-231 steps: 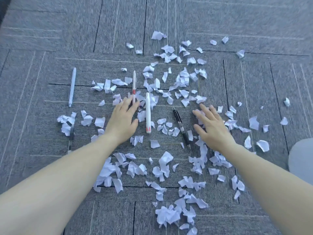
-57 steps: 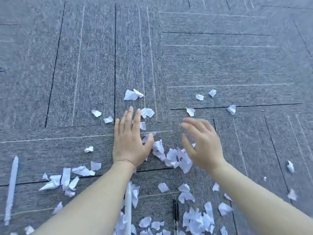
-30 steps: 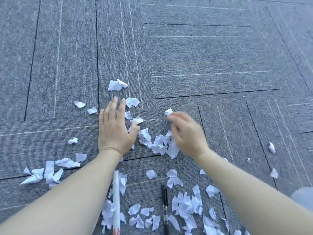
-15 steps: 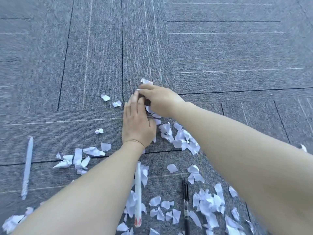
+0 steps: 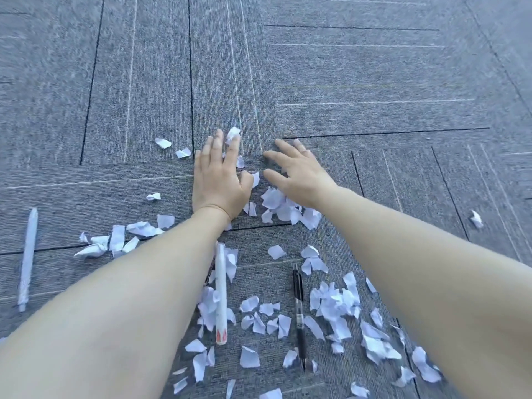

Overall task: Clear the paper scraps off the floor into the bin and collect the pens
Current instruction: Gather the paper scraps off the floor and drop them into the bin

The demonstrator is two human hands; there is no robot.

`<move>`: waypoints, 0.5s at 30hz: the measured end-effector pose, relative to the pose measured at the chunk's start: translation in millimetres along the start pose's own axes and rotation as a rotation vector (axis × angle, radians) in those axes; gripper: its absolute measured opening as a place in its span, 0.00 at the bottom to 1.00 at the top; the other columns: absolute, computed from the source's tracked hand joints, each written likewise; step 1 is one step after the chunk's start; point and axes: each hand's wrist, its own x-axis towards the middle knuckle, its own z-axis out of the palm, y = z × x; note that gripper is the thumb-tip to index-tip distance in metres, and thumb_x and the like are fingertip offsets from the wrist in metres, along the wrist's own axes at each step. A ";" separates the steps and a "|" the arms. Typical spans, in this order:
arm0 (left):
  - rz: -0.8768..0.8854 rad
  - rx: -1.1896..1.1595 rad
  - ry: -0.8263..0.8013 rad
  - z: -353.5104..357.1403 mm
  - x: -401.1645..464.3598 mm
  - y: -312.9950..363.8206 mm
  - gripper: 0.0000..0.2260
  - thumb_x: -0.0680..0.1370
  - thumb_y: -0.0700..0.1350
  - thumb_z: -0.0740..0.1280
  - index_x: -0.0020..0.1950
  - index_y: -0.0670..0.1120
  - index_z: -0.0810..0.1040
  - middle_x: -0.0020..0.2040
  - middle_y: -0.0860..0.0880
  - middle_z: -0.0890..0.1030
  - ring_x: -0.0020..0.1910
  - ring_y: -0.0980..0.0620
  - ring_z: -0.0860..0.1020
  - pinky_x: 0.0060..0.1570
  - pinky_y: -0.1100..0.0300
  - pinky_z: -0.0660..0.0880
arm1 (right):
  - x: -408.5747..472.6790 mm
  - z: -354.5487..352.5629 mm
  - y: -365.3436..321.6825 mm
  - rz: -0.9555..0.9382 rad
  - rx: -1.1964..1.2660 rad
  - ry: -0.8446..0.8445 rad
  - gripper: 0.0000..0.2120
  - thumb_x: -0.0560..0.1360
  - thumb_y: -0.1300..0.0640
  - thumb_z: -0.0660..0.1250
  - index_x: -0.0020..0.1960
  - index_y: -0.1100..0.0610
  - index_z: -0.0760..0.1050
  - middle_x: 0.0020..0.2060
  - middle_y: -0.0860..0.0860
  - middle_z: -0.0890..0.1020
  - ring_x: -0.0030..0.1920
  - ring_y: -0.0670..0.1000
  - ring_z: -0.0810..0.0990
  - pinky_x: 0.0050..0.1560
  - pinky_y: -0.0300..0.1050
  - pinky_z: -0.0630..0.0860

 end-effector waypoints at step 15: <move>0.325 -0.371 -0.319 3.4 -82.4 70.0 0.24 0.81 0.49 0.57 0.76 0.44 0.59 0.76 0.47 0.61 0.75 0.51 0.56 0.74 0.56 0.51 | -117.6 31.3 40.7 0.052 -0.045 0.044 0.30 0.77 0.36 0.55 0.76 0.37 0.51 0.78 0.45 0.45 0.78 0.54 0.39 0.74 0.58 0.40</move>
